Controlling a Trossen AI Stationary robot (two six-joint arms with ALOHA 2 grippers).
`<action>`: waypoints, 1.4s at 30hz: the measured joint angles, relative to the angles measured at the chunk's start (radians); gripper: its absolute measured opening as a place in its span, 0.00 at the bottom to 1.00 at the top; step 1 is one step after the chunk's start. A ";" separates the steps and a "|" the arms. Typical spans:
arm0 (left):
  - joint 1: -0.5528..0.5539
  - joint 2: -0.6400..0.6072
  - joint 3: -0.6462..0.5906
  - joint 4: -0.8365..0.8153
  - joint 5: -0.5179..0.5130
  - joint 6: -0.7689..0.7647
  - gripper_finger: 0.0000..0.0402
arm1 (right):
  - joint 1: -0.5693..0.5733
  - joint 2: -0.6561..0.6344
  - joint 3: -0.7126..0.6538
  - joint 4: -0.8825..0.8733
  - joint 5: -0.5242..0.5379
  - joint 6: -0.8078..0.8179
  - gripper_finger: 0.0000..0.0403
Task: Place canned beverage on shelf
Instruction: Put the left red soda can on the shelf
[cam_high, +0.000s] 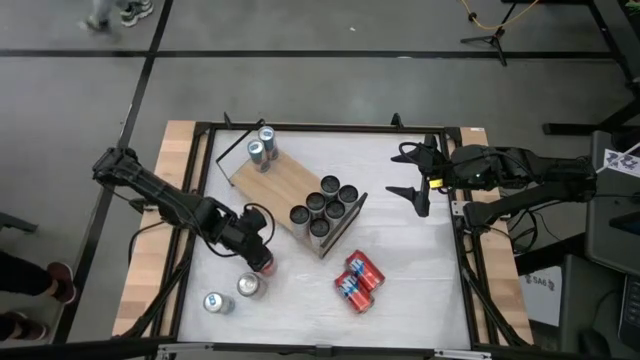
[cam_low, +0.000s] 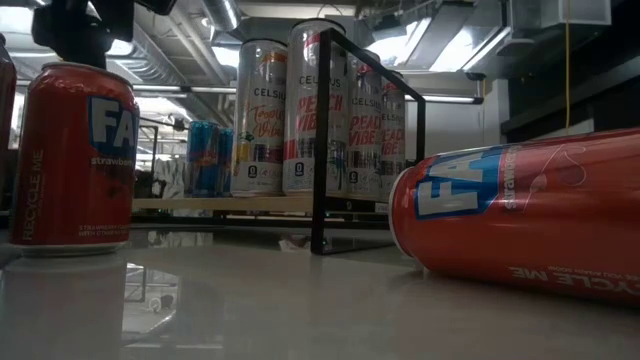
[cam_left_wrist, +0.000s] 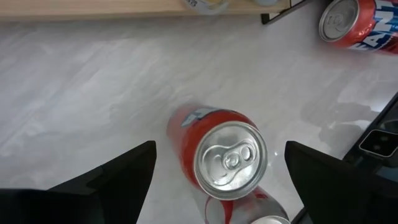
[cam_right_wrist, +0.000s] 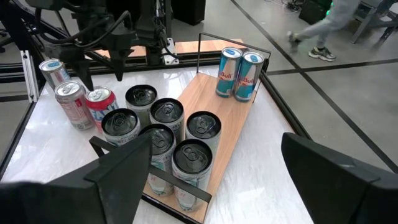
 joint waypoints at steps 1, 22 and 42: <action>-0.006 0.000 0.000 0.000 -0.007 -0.005 0.87 | 0.000 0.000 0.000 0.000 0.000 0.000 0.88; -0.118 0.100 -0.001 0.054 -0.097 -0.022 0.87 | 0.000 0.000 0.000 0.000 0.000 0.000 0.88; -0.122 0.243 -0.001 0.038 -0.104 0.004 0.87 | 0.000 0.000 0.000 -0.001 -0.072 0.070 0.88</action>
